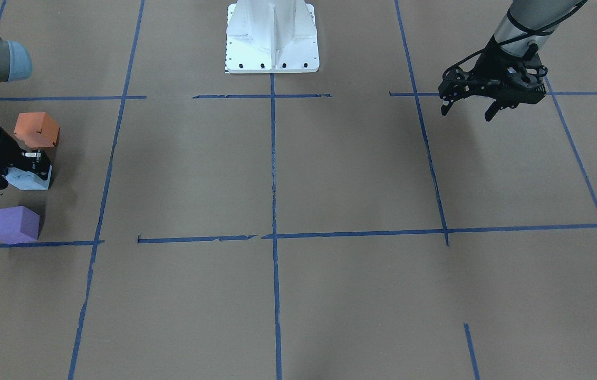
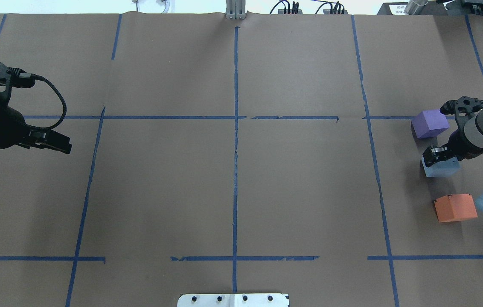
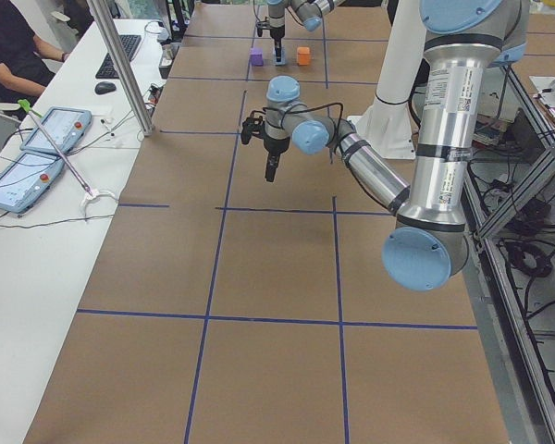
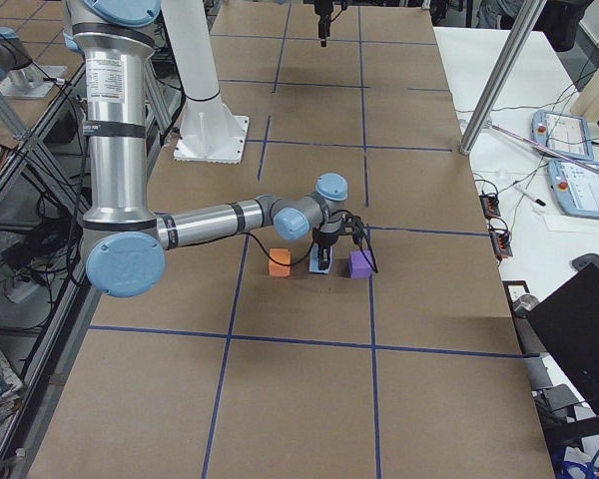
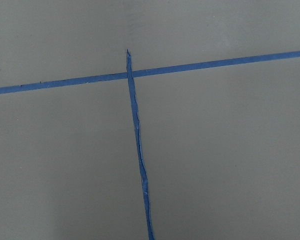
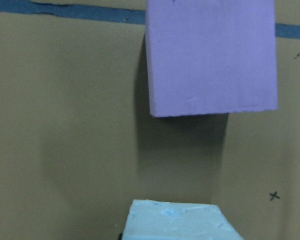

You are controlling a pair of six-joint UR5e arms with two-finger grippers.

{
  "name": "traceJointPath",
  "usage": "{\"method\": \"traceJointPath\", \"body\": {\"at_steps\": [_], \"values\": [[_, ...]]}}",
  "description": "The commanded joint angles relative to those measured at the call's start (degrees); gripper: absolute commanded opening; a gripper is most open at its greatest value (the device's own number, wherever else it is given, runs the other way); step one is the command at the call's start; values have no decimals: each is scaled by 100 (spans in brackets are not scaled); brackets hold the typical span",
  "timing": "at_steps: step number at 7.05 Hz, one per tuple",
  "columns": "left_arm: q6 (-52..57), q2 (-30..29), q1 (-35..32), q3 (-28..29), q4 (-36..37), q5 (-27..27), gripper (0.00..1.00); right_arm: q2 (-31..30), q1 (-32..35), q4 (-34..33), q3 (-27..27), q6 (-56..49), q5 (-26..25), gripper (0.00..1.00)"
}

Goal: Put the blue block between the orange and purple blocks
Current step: 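Lower the light blue cube onto the table and open the right gripper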

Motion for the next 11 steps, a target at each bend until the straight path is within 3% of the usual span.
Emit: {"method": "traceJointPath", "body": {"at_steps": [1,4,7,9,10,11], "values": [[5,-8,0,-3,3,0,100,-3,-1,3,-5,8,-107,37],[-4,-25,0,-3,3,9,100,-12,-9,-5,12,25,-151,100],[-13,-8,0,-3,12,9,100,-81,52,-14,257,-1,-142,100],[83,36,-35,32,29,0,100,-519,568,-92,941,-71,-28,100],[197,167,-52,41,21,-17,100,-661,936,-93,1022,-176,225,100],[1120,447,-348,41,38,-44,100,-836,1488,-102,988,-969,662,100]]}}
